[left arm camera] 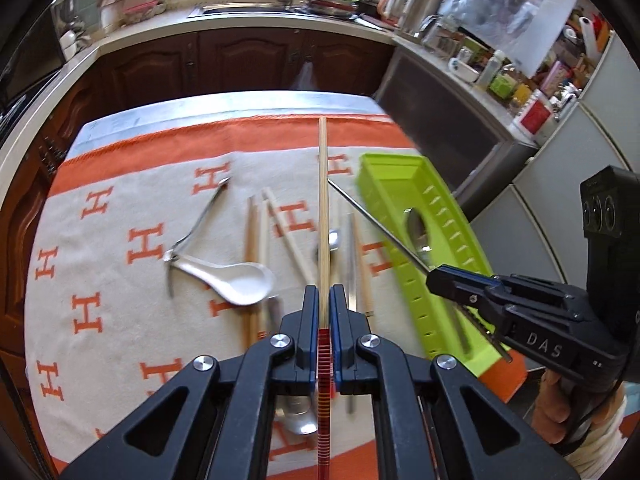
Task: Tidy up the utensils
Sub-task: 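Carry both red-striped chopsticks into the green tray and lower them, then open both tools and move them back over the utensil pile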
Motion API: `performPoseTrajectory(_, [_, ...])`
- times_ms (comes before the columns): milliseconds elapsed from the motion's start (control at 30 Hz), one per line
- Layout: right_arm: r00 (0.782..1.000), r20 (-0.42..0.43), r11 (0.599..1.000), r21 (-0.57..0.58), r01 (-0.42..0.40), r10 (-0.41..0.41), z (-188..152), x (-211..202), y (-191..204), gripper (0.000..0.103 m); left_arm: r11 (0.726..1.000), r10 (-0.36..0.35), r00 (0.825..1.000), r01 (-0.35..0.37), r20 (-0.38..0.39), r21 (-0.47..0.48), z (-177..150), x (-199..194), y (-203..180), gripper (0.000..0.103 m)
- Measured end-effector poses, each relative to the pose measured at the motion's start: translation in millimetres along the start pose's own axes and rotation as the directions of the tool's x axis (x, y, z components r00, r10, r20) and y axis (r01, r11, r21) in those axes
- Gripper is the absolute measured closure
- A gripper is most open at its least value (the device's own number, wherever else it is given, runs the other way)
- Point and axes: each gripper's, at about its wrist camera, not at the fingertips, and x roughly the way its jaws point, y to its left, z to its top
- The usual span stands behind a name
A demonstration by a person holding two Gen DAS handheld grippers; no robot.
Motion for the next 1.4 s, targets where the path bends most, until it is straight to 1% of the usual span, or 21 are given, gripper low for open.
performPoseTrajectory(133, [0.998, 0.062, 0.999, 0.046, 0.016, -0.019, -4, -27, -20, 0.097, 0.997, -0.068, 0.997, 0.069, -0.031, 0.019, 13, 9, -36, 0.100])
performPoseTrajectory(200, [0.995, 0.088, 0.997, 0.069, 0.043, -0.049, -6, -38, -33, 0.097, 0.995, -0.094, 0.994, 0.095, -0.060, 0.023, 19, 20, -55, 0.100])
performPoseTrajectory(367, [0.988, 0.100, 0.982, 0.159, 0.100, -0.117, -15, -47, -71, 0.097, 0.993, -0.113, 0.984, 0.116, -0.139, 0.014, 24, 58, -89, 0.100])
performPoseTrajectory(500, [0.984, 0.086, 0.968, 0.211, 0.135, -0.155, -22, -43, -95, 0.097, 0.993, -0.117, 0.971, 0.115, -0.207, -0.021, 24, 92, -105, 0.100])
performPoseTrajectory(600, [0.982, 0.072, 0.961, 0.232, 0.152, -0.173, -24, -37, -106, 0.097, 0.995, -0.102, 0.967, 0.096, -0.234, -0.036, 24, 109, -109, 0.100])
performPoseTrajectory(733, [0.985, 0.048, 0.955, 0.257, 0.150, -0.168, -26, -27, -117, 0.097, 0.996, -0.089, 0.958, 0.077, -0.273, -0.052, 20, 127, -113, 0.100])
performPoseTrajectory(800, [0.986, 0.037, 0.954, 0.261, 0.148, -0.164, -27, -23, -119, 0.097, 0.997, -0.075, 0.956, 0.064, -0.283, -0.048, 17, 132, -114, 0.099])
performPoseTrajectory(833, [0.987, 0.032, 0.954, 0.264, 0.146, -0.160, -26, -21, -120, 0.097, 0.997, -0.066, 0.955, 0.057, -0.288, -0.043, 16, 133, -114, 0.097])
performPoseTrajectory(900, [0.988, 0.024, 0.952, 0.272, 0.141, -0.153, -26, -18, -122, 0.097, 0.999, -0.049, 0.956, 0.042, -0.289, -0.031, 14, 134, -115, 0.094])
performPoseTrajectory(933, [0.988, 0.018, 0.951, 0.277, 0.140, -0.151, -25, -16, -123, 0.096, 0.999, -0.039, 0.957, 0.034, -0.286, -0.024, 12, 134, -116, 0.090])
performPoseTrajectory(1100, [0.989, 0.005, 0.947, 0.289, 0.142, -0.150, -26, -12, -124, 0.096, 0.999, -0.021, 0.967, 0.027, -0.253, 0.018, 10, 119, -119, 0.088])
performPoseTrajectory(1133, [0.989, 0.002, 0.947, 0.288, 0.143, -0.150, -26, -12, -124, 0.096, 0.999, -0.015, 0.970, 0.022, -0.244, 0.025, 10, 112, -118, 0.086])
performPoseTrajectory(1200, [0.989, -0.003, 0.948, 0.284, 0.142, -0.148, -26, -11, -123, 0.096, 0.999, 0.028, 0.975, -0.017, -0.221, 0.050, 9, 102, -117, 0.080])
performPoseTrajectory(1267, [0.988, -0.003, 0.951, 0.273, 0.147, -0.152, -26, -11, -120, 0.096, 0.997, 0.044, 0.979, -0.032, -0.201, 0.067, 8, 91, -114, 0.077])
performPoseTrajectory(1333, [0.987, -0.001, 0.952, 0.262, 0.155, -0.160, -27, -12, -116, 0.096, 0.996, 0.058, 0.981, -0.045, -0.183, 0.072, 7, 82, -109, 0.069])
performPoseTrajectory(1400, [0.986, 0.001, 0.954, 0.253, 0.162, -0.168, -27, -13, -113, 0.096, 0.994, 0.084, 0.984, -0.072, -0.158, 0.078, 5, 71, -103, 0.066])
